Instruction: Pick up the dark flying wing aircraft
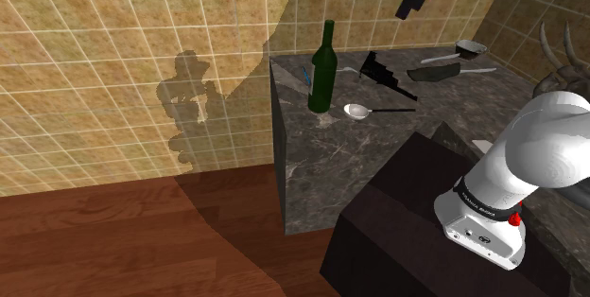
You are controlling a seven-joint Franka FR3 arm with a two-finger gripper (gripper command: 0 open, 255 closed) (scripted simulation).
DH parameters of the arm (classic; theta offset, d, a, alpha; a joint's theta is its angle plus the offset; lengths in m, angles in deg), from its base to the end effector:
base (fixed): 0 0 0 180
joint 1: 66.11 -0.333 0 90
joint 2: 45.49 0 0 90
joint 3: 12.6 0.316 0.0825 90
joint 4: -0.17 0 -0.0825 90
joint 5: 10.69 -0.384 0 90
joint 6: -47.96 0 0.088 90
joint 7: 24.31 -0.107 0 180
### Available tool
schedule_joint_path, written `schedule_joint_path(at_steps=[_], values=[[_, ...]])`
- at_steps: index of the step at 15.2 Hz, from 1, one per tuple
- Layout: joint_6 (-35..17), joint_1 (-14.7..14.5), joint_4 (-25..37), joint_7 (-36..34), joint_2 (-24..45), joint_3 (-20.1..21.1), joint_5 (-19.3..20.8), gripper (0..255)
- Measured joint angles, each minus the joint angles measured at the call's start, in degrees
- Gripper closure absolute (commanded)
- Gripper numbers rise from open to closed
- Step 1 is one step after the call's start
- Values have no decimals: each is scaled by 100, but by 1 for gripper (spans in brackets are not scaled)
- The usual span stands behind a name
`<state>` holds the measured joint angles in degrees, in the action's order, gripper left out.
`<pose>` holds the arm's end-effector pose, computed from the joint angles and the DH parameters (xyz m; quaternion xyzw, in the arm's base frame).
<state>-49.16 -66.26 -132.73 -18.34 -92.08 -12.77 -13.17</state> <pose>0.3115 0.0037 0.6286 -0.9940 -0.0514 -0.0952 0.0178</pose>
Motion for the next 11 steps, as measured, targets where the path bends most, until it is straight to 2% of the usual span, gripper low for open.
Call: schedule_joint_path(at_steps=[4, 11], values=[[-213, 60, -204, 197, 68, -186, 93, 0], [-1035, 288, -816, 887, 467, -854, 417, 0]])
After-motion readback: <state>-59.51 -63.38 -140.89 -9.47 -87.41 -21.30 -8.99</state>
